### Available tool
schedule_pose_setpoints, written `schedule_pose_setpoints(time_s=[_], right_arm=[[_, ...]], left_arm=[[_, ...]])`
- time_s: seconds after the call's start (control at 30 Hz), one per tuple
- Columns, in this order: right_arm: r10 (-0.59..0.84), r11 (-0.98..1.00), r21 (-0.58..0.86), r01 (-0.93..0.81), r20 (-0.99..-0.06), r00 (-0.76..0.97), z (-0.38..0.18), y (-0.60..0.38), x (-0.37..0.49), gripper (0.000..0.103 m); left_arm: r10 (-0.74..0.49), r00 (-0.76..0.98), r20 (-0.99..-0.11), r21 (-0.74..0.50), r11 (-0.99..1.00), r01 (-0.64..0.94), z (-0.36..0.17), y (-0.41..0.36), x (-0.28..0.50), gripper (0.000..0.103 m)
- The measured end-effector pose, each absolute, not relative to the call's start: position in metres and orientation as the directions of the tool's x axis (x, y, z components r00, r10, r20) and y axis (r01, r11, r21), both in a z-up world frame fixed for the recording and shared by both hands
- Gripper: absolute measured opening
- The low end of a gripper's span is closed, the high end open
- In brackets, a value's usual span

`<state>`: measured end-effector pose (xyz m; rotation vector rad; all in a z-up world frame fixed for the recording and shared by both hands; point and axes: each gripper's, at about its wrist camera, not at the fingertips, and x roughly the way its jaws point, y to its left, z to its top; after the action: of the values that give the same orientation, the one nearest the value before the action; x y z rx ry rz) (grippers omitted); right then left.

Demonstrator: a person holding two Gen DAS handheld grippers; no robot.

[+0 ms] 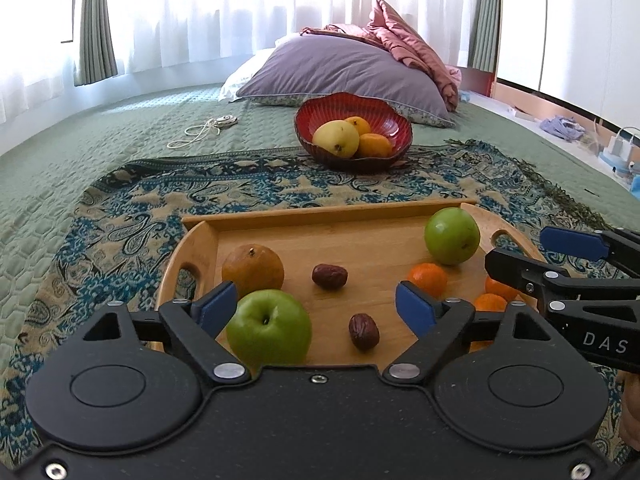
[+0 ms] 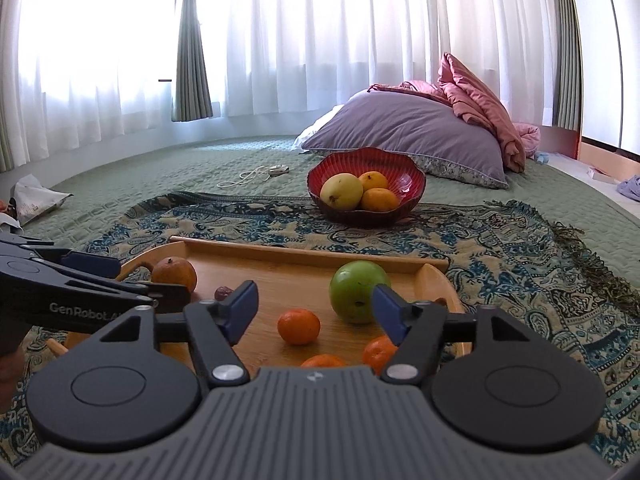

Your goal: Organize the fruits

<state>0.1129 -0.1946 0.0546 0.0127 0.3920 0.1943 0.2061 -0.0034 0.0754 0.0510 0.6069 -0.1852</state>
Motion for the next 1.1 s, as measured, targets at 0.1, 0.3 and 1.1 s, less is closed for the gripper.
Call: schedule_pose_setpoints(time_s=[0.1,0.3,1.1], right_arm=[[0.183,0.982,0.039,-0.182,-0.374,0.909,0.054,-0.194,0.109,0.087],[0.176,0.984,0.033,-0.177,-0.37,0.912,0.053,-0.195,0.102,0.091],[0.183,0.982,0.018,-0.189,-0.363,0.914,0.048,-0.191,0.073,0.103]], left_arm=[[-0.156,0.806,-0.57,-0.011,0.983,0.183,0.075,0.0,0.2,0.091],[-0.155,0.804,-0.574,-0.026,0.985,0.171,0.072,0.005,0.193,0.094],[-0.127,0.815,-0.565,-0.03,0.991,0.134,0.064,0.012,0.152,0.097]])
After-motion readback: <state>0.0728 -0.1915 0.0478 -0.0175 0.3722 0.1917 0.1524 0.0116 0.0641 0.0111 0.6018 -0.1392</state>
